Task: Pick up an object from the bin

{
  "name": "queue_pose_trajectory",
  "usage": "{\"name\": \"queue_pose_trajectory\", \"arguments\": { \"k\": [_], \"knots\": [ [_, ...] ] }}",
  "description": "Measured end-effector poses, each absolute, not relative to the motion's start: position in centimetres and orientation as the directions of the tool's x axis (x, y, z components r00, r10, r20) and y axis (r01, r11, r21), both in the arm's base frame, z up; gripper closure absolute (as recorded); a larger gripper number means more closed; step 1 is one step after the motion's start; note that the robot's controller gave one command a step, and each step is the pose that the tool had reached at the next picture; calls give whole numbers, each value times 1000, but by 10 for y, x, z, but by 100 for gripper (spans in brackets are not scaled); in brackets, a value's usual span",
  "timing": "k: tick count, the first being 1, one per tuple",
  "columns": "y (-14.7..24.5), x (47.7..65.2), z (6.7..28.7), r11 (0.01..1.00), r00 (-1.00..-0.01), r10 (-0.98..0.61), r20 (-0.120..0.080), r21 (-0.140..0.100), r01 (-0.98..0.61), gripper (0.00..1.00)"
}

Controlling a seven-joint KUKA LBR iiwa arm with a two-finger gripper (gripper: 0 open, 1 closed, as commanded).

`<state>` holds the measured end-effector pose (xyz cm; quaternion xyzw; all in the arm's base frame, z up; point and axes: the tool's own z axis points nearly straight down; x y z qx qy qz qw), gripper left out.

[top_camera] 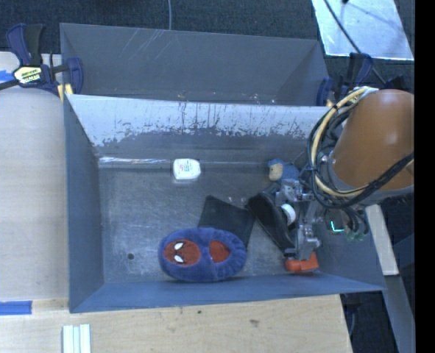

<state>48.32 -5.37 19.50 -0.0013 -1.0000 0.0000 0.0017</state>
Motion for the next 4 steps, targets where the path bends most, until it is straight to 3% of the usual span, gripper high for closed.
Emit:
{"name": "queue_pose_trajectory", "arguments": {
  "k": [1, 2, 3, 4],
  "knots": [
    [-15, 523, 68, 986, -986, 165, 3, 1, 165, 0],
    [-16, 525, 72, 986, -986, 166, -6, 1, 166, 100],
    [-32, 528, 220, 990, -990, 140, -13, 1, 140, 100],
    [35, 557, 136, 990, -990, 138, 3, 2, 138, 100]
  ]
}}
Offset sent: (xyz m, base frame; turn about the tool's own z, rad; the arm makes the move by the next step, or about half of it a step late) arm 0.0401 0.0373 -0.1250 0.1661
